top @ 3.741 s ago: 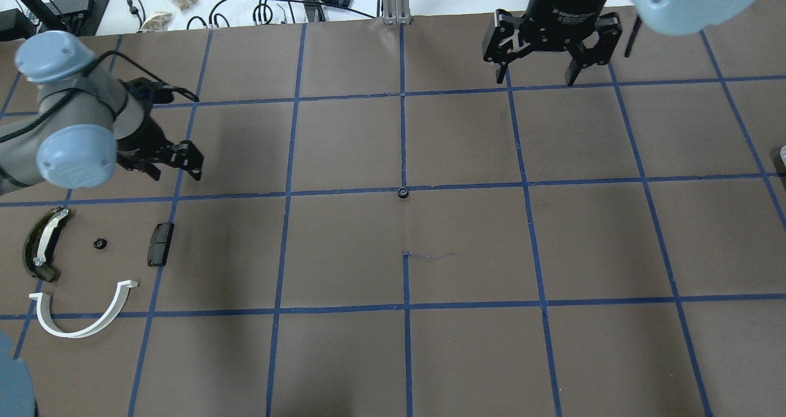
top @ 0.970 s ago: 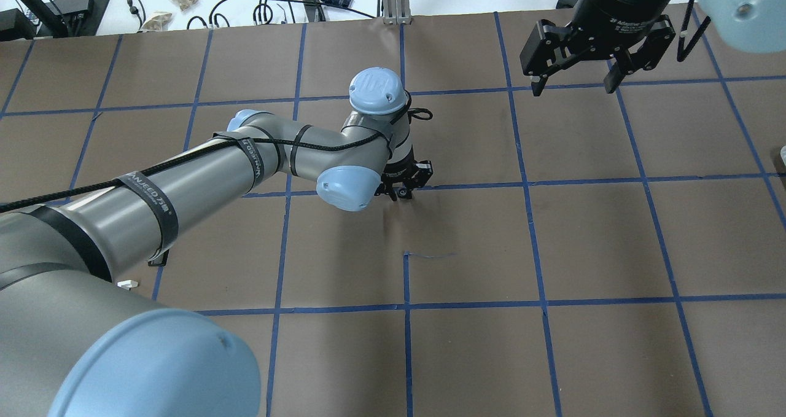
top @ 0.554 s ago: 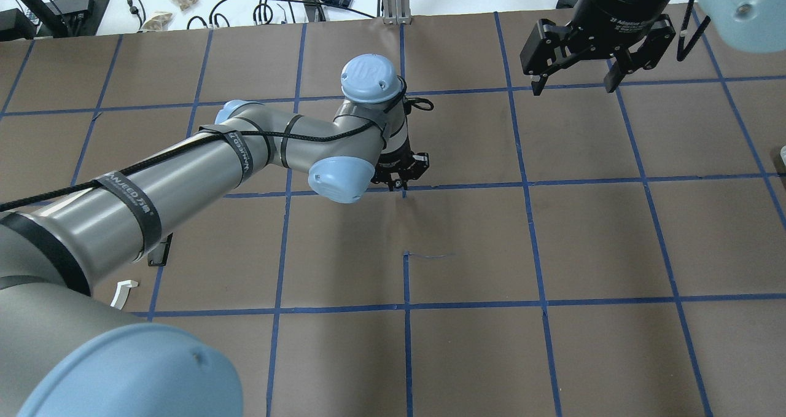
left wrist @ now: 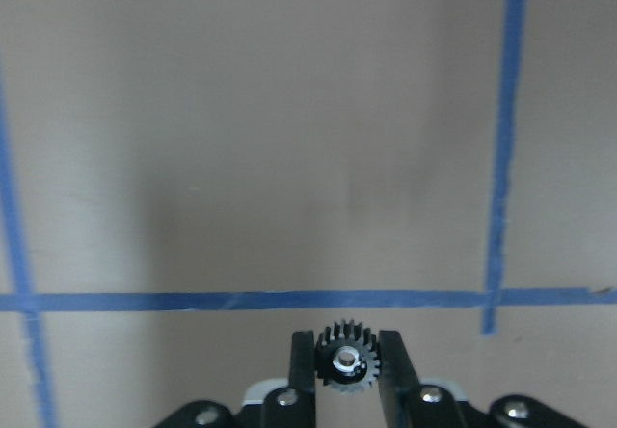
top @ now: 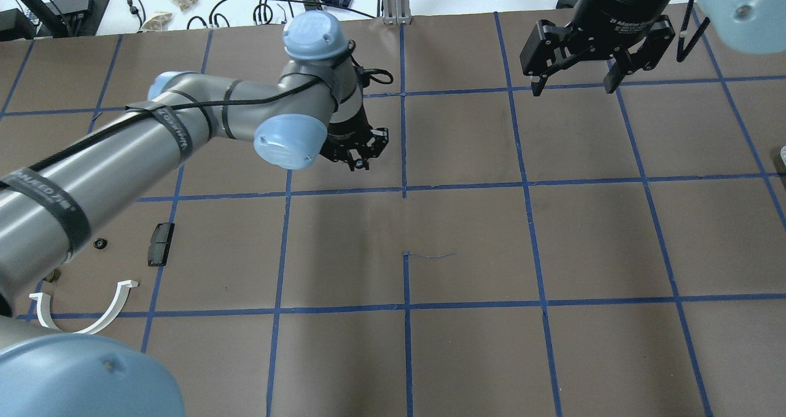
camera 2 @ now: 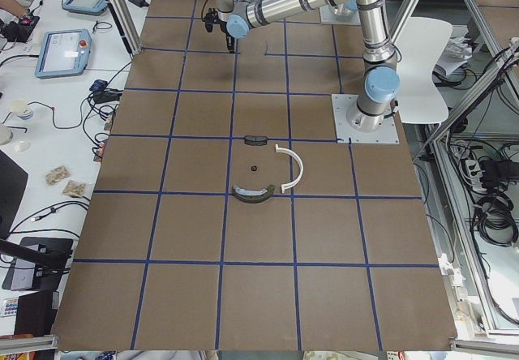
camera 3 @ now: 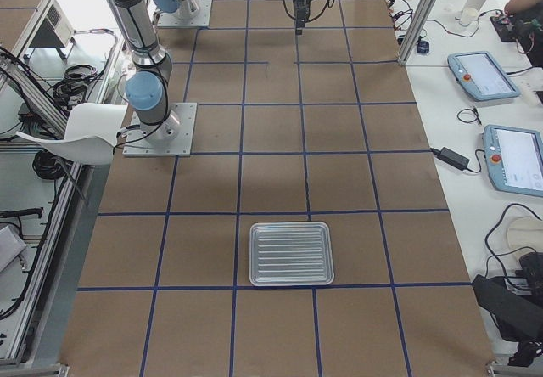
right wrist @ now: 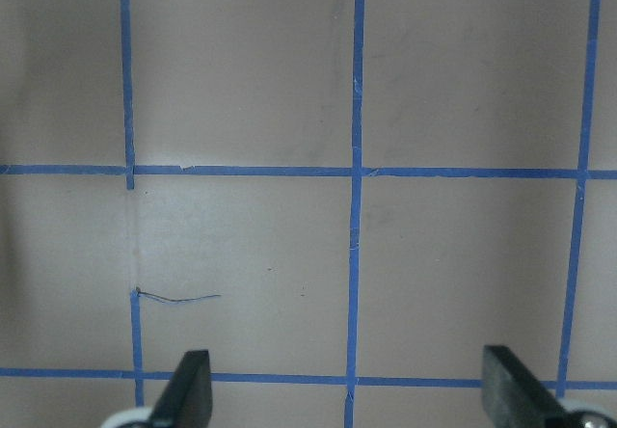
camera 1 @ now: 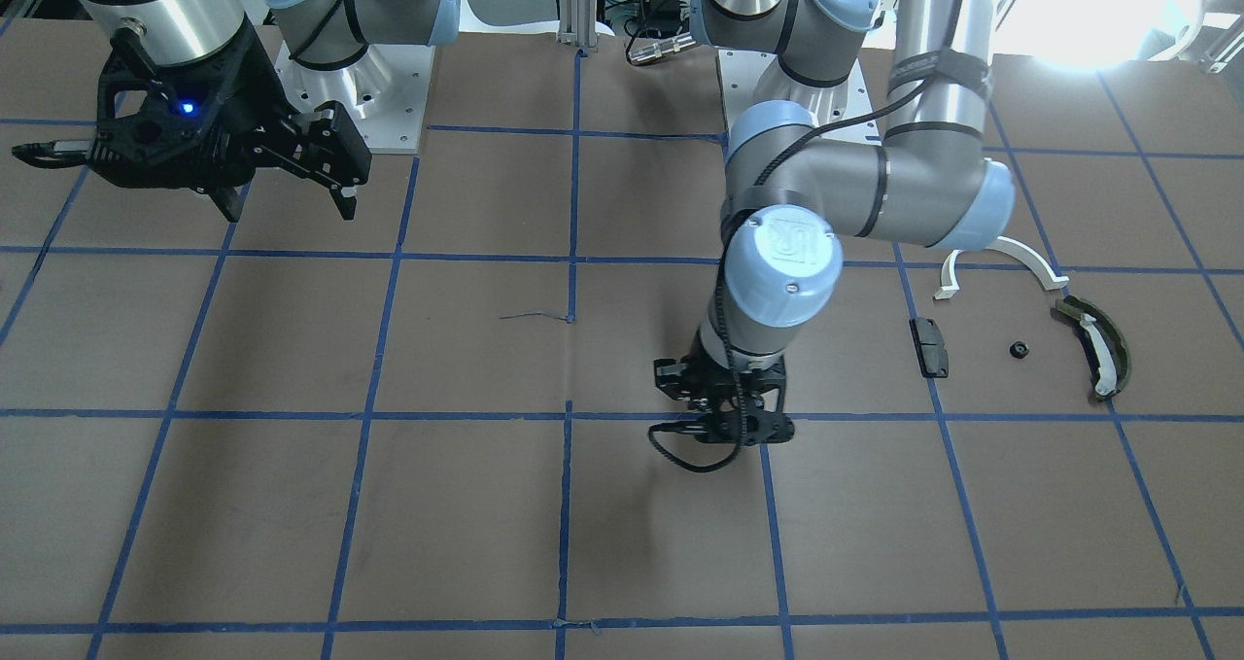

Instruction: Place bearing gear from tray to pile

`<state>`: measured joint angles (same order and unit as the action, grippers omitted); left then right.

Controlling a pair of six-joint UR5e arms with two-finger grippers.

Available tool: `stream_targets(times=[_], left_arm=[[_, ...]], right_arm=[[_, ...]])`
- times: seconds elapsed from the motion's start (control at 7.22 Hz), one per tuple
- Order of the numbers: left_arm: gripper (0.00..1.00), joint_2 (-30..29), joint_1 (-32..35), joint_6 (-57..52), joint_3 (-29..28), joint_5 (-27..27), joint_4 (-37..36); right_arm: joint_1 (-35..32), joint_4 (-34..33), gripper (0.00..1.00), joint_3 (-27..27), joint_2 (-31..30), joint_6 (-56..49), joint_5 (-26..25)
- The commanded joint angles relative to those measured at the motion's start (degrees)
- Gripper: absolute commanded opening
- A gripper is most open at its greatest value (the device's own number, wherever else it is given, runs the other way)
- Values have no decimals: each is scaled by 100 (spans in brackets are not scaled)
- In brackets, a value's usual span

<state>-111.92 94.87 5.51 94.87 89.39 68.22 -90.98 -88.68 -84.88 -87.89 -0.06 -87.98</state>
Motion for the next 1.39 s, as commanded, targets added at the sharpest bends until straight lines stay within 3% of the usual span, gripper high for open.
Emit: stream_targets(times=[0.0, 0.14, 0.55, 0.97, 1.25], left_arm=[[1, 388, -1011, -1083, 695, 271, 132], [0, 512, -1415, -1626, 960, 576, -191], [0, 505, -2969, -3103, 1585, 632, -789], [0, 461, -3404, -3922, 2078, 1095, -1789], [0, 442, -3992, -4092, 2438, 1054, -1926]], right_arm=[[2, 0, 100, -11, 0, -3, -9], [2, 0, 100, -11, 0, -3, 0], [10, 35, 100, -11, -18, -3, -18], [2, 9, 100, -19, -18, 15, 0], [2, 9, 100, -19, -18, 15, -9]])
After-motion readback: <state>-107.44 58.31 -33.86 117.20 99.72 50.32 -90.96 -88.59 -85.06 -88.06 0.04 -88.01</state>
